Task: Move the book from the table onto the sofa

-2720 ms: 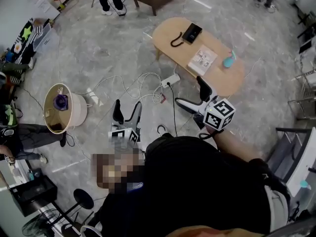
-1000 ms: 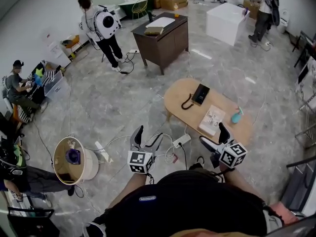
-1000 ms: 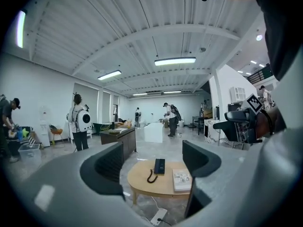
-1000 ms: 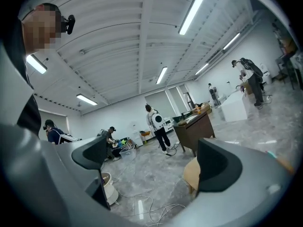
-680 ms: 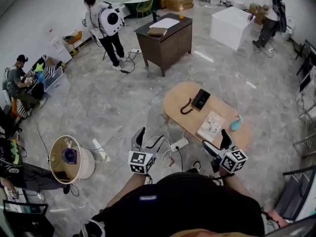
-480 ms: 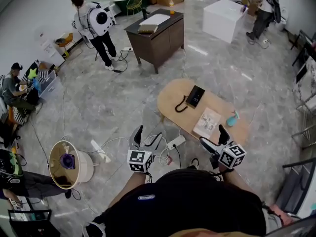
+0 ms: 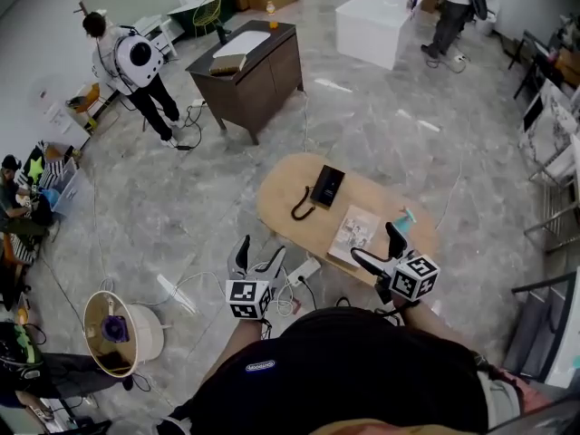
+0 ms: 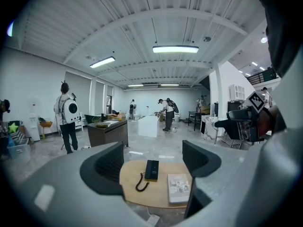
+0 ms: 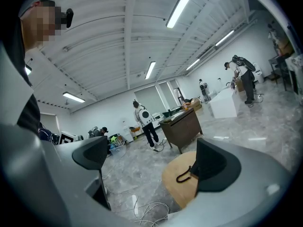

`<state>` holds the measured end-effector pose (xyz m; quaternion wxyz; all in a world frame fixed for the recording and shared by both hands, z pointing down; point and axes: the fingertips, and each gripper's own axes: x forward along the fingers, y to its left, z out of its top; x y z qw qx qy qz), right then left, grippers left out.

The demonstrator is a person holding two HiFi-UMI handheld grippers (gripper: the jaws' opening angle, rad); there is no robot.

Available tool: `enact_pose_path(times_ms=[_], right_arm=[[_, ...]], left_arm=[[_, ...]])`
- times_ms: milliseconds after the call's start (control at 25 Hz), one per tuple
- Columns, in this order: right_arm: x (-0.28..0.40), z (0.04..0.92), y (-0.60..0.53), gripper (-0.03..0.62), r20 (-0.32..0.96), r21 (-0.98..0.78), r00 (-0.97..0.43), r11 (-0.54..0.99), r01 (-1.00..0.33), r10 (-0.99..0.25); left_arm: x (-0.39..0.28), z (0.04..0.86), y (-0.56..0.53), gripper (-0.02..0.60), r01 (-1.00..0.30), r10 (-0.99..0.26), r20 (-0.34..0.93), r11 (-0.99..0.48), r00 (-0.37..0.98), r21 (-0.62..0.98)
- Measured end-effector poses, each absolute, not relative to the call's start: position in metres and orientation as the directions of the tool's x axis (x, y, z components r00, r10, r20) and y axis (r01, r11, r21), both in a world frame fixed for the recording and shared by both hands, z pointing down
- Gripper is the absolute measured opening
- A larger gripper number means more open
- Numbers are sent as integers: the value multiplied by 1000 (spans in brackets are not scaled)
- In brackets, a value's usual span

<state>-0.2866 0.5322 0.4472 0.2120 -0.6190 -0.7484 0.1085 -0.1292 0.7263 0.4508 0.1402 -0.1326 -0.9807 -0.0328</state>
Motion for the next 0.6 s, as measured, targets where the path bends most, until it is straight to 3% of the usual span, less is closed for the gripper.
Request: enact_pose_path(times_ms=[600], right_arm=[[-373,477,481,594,197,-480,-252,317,818,948]], left_arm=[[-284,483,668,393,17,5,369,999,-929,32]])
